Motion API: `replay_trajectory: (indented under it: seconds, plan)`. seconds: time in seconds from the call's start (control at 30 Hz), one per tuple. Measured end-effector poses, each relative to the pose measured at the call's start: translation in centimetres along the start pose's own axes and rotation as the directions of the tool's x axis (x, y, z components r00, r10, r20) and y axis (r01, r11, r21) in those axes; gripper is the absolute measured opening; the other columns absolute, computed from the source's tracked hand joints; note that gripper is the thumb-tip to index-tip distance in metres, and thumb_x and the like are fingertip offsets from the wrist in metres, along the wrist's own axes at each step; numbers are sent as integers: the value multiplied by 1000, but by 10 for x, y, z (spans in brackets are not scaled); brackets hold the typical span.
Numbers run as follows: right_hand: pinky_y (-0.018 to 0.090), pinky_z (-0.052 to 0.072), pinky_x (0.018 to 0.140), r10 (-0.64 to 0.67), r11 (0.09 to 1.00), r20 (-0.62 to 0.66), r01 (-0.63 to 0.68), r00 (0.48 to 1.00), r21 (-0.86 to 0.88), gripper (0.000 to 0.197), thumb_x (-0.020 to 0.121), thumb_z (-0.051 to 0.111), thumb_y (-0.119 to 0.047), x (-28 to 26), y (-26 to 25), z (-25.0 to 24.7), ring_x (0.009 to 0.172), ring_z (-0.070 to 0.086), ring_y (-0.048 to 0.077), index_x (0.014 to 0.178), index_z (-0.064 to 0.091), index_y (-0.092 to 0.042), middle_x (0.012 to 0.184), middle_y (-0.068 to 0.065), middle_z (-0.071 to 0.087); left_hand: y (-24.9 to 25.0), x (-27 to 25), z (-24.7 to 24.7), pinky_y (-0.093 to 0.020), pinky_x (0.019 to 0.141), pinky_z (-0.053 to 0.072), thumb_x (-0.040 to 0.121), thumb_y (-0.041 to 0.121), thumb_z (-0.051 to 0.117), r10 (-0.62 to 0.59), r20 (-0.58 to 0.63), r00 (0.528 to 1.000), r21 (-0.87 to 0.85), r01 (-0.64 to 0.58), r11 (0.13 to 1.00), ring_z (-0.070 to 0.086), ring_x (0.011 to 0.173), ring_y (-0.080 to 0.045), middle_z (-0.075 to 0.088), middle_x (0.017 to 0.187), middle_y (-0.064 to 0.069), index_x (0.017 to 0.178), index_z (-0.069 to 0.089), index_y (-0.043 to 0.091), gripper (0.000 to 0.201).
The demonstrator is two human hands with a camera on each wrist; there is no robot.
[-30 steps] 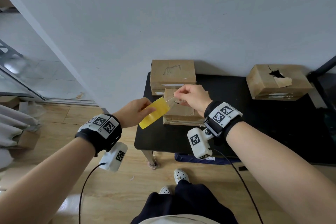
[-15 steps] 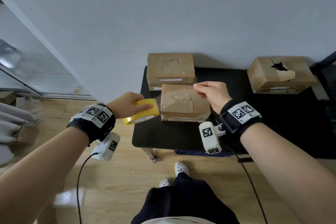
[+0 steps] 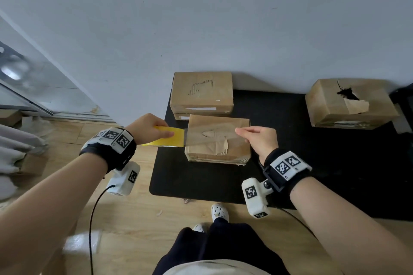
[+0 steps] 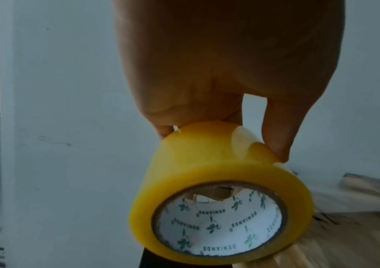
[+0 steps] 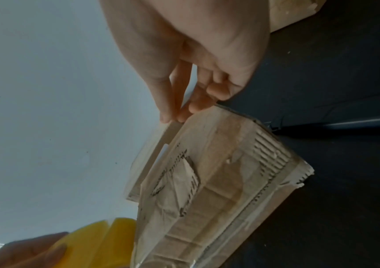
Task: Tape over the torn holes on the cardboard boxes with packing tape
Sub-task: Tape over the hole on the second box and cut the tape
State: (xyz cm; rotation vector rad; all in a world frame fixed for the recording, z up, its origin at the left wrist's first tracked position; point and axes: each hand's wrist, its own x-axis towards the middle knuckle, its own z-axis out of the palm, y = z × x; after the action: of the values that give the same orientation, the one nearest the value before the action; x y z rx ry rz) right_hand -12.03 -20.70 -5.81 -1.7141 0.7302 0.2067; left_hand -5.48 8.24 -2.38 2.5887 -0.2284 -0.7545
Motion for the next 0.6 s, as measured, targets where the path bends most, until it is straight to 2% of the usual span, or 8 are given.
replay_trajectory:
  seconds: [0.17, 0.23, 0.33, 0.5, 0.6]
  plan:
    - [33, 51, 89, -18, 998, -58, 15, 998, -56, 5, 78, 78, -23, 12, 8, 9, 90, 63, 11, 82, 75, -20, 84, -7, 70, 3, 16, -1, -28, 74, 40, 84, 39, 62, -31, -9, 999, 52, 31, 998, 56, 83, -19, 62, 82, -2, 89, 69, 20, 21]
    - [32, 52, 87, -32, 998, -83, 28, 996, -53, 4, 79, 77, -22, 15, 10, 12, 89, 64, 11, 80, 75, -19, 82, -8, 70, 2, 19, 0, -28, 73, 40, 85, 42, 61, -31, -16, 999, 85, 32, 996, 56, 82, -18, 61, 81, -1, 92, 70, 21, 24]
    - [28, 49, 80, -29, 997, -105, 20, 994, -77, 7, 82, 74, -21, 14, 11, 18, 87, 62, 10, 86, 75, -15, 79, -10, 66, 4, 23, 0, -28, 70, 39, 85, 46, 58, -18, -47, 999, 145, 24, 989, 55, 79, -18, 59, 77, 1, 91, 70, 23, 27]
    - [32, 52, 87, -43, 991, -146, 23, 988, -133, 9, 81, 75, -19, 13, 11, 22, 91, 64, 14, 89, 75, -14, 89, -3, 71, 4, 26, -1, -27, 69, 37, 86, 46, 57, -4, -34, 999, 168, 9, 986, 53, 80, -18, 57, 78, 0, 92, 68, 21, 28]
    - [29, 51, 84, -71, 980, -149, 41, 986, -195, 12, 81, 76, -21, 14, 11, 23, 89, 64, 12, 90, 76, -13, 90, -2, 72, -2, 28, 2, -27, 69, 39, 85, 46, 58, -7, -16, 1000, 162, 10, 987, 55, 81, -19, 60, 83, -2, 95, 69, 20, 30]
